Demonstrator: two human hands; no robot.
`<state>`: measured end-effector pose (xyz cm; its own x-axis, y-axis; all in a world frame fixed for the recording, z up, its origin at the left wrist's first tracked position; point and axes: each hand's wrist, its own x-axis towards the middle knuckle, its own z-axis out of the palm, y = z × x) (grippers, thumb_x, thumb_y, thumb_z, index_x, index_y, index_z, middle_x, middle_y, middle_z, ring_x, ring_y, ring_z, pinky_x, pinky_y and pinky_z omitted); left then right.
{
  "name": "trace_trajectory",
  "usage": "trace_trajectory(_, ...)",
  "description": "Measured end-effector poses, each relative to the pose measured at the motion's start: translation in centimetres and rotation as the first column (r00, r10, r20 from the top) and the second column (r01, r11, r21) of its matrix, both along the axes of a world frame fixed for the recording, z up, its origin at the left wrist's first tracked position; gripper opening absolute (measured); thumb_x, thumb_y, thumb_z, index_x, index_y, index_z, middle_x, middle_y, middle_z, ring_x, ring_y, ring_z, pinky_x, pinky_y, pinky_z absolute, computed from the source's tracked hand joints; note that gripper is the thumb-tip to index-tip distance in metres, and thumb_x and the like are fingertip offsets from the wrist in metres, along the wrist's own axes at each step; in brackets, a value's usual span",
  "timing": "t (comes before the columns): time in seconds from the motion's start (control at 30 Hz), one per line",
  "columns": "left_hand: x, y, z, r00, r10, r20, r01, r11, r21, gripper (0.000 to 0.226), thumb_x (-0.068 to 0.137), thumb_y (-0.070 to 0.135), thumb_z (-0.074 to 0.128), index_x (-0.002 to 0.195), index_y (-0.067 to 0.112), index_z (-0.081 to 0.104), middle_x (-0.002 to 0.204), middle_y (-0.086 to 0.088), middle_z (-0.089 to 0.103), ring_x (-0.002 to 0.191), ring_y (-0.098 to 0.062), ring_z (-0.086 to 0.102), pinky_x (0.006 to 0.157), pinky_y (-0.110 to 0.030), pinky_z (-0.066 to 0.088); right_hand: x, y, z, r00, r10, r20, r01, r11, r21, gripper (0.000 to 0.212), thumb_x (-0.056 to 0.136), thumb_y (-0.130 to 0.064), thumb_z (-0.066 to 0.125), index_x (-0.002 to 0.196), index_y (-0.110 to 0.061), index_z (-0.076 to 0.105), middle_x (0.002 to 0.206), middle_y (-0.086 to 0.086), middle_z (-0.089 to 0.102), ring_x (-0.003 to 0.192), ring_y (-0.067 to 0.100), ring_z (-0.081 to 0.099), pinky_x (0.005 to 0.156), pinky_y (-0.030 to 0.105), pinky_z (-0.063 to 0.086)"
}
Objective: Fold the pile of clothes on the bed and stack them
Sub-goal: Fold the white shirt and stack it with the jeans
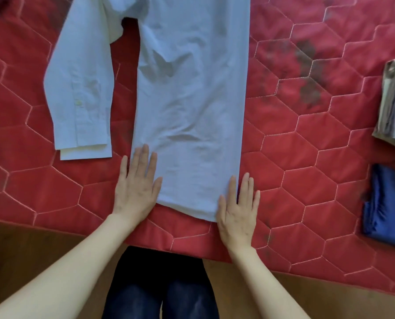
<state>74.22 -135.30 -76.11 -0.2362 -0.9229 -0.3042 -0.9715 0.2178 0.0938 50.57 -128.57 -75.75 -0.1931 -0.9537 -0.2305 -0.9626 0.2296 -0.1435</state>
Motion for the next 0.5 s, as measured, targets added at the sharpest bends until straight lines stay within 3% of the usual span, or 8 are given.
trace_trajectory(0.2, -5.4, -12.5, 1.9, 0.991, -0.032, -0.126, 0.005, 0.978, -0.207, 0.055, 0.099, 0.028, 0.028, 0.149, 0.005, 0.029, 0.158, -0.017, 0.021, 0.146, -0.033, 0.018, 0.117, -0.050, 0.011, 4.6, -17.2, 0.9, 0.979, 0.125, 0.158, -0.087, 0.969, -0.229, 0.052, 0.097, -0.020, 0.042, 0.147, -0.009, 0.035, 0.154, 0.022, 0.026, 0.145, 0.036, 0.022, 0.118, 0.048, 0.013)
trace_trajectory(0.3, -6.9, -19.3, 0.9, 0.995, -0.037, -0.089, 0.021, 0.985, -0.174, 0.056, 0.100, 0.028, 0.023, 0.152, 0.007, 0.017, 0.161, -0.014, 0.012, 0.149, -0.029, 0.010, 0.118, -0.046, 0.003, 6.2, -24.5, -0.5, 0.977, 0.168, 0.135, -0.146, 0.976, -0.161, 0.051, 0.100, -0.025, 0.033, 0.151, -0.018, 0.028, 0.159, 0.014, 0.019, 0.148, 0.028, 0.014, 0.119, 0.046, 0.005)
trace_trajectory(0.4, -4.3, -20.6, -1.2, 0.995, -0.056, -0.079, 0.050, 0.996, -0.071, 0.057, 0.102, 0.031, 0.028, 0.153, 0.008, 0.016, 0.161, -0.015, 0.009, 0.149, -0.030, 0.008, 0.119, -0.045, 0.002, 3.3, -24.6, -2.7, 0.991, 0.132, 0.036, -0.132, 0.991, -0.021, 0.053, 0.102, -0.037, 0.028, 0.153, -0.025, 0.018, 0.162, 0.006, 0.009, 0.149, 0.024, 0.005, 0.120, 0.046, 0.001)
trace_trajectory(0.5, -1.0, -18.2, -2.0, 0.990, -0.034, -0.139, 0.021, 0.996, -0.092, 0.060, 0.098, 0.034, 0.028, 0.150, 0.004, 0.028, 0.157, -0.020, 0.019, 0.146, -0.033, 0.019, 0.118, -0.047, 0.012, -0.1, -20.1, -3.3, 1.000, 0.002, -0.024, -0.004, 0.997, -0.073, 0.054, 0.101, -0.038, 0.027, 0.153, -0.022, 0.023, 0.160, 0.008, 0.016, 0.149, 0.025, 0.012, 0.120, 0.047, 0.011)
